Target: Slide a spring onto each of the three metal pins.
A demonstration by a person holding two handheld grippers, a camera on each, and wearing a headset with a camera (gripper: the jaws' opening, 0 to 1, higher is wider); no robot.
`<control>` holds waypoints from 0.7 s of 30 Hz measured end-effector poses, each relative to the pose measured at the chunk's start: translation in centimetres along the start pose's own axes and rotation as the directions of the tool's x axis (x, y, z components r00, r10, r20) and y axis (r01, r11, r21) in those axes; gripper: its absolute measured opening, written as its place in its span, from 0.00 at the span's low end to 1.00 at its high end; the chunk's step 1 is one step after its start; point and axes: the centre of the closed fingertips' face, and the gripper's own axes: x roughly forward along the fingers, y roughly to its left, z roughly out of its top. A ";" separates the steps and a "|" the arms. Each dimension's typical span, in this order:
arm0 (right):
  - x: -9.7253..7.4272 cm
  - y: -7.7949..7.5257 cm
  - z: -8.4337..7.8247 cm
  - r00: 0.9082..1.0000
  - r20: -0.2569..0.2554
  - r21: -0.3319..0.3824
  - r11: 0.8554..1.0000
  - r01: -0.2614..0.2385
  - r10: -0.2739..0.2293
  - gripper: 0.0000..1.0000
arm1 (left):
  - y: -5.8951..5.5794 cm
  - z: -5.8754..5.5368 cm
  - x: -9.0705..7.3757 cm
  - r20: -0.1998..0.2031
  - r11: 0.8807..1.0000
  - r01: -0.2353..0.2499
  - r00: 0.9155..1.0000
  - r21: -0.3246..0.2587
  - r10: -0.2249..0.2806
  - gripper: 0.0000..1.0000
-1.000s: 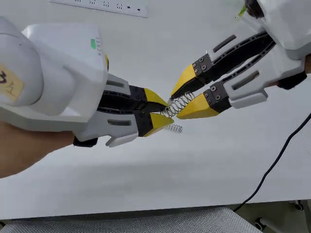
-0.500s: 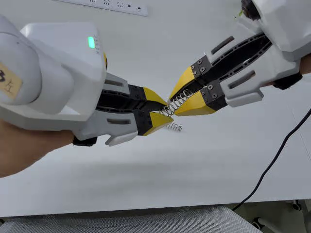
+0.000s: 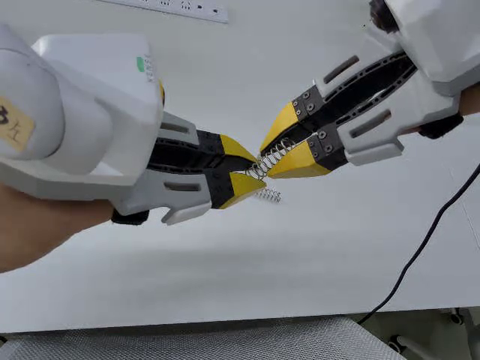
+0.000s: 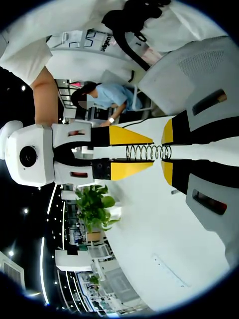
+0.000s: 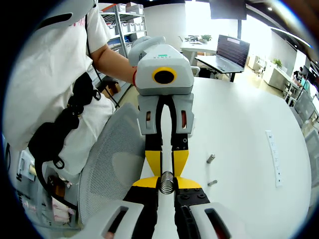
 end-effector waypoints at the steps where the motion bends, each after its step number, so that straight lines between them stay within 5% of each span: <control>1: 0.0 0.0 0.0 1.000 0.002 -0.001 1.000 0.001 -0.001 0.07 | 0.0 0.0 0.0 0.001 1.000 0.001 1.000 -0.001 -0.001 0.06; 21: 0.4 -0.2 0.0 1.000 -0.006 0.002 1.000 0.006 -0.006 0.06 | 0.1 -0.3 0.0 0.017 1.000 -0.006 1.000 0.002 0.006 0.07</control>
